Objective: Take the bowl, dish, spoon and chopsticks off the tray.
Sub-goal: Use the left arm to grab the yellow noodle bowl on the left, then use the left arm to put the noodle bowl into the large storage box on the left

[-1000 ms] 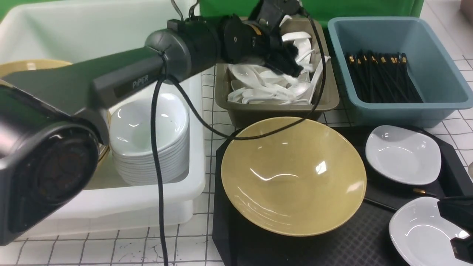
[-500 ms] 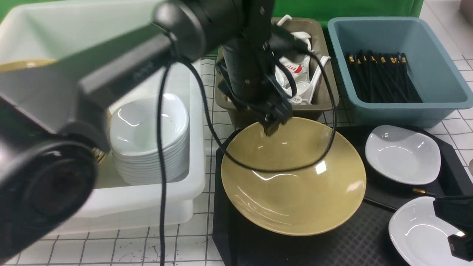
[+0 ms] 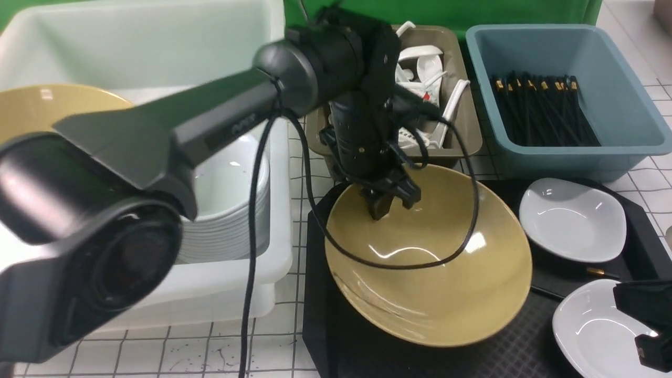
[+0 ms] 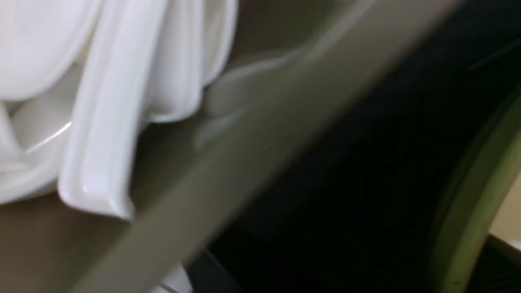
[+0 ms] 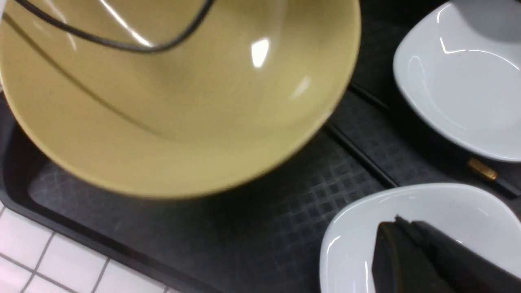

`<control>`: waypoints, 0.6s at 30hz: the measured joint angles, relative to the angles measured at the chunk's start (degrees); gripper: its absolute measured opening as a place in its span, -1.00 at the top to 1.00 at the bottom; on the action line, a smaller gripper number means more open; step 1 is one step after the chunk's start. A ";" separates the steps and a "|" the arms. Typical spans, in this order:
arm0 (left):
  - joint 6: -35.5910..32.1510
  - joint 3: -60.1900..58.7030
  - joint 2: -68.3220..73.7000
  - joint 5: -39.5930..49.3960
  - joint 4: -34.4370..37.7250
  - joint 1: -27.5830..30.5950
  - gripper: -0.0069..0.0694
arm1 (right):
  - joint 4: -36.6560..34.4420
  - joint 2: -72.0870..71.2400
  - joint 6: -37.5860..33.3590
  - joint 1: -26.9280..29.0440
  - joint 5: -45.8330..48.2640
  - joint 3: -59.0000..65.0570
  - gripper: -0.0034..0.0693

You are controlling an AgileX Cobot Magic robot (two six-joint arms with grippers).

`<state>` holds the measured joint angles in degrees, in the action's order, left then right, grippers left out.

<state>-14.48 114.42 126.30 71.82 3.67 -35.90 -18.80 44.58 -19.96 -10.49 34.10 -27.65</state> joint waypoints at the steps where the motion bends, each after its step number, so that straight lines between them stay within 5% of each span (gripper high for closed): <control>1: -0.10 0.00 -0.24 0.06 0.37 0.00 0.53 | 0.00 0.00 0.00 0.00 0.00 0.00 0.77; 3: -1.82 -0.06 -4.26 -0.23 1.09 -0.45 0.77 | 0.00 0.00 0.00 0.00 0.00 0.00 0.77; 10: -5.16 -0.42 -17.84 -4.60 2.72 1.02 0.80 | -0.05 0.00 0.00 0.00 -0.13 0.00 0.77; 13: -5.09 -0.42 -26.12 -4.05 5.94 5.23 0.81 | -0.05 0.00 0.00 0.00 -0.19 0.00 0.77; 18: -2.70 -3.59 -35.09 0.58 6.97 20.51 0.81 | -0.05 0.00 0.00 0.00 -0.19 0.00 0.77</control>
<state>-17.18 110.83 91.21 72.40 10.63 -15.39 -18.85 44.58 -19.96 -10.49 33.92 -27.65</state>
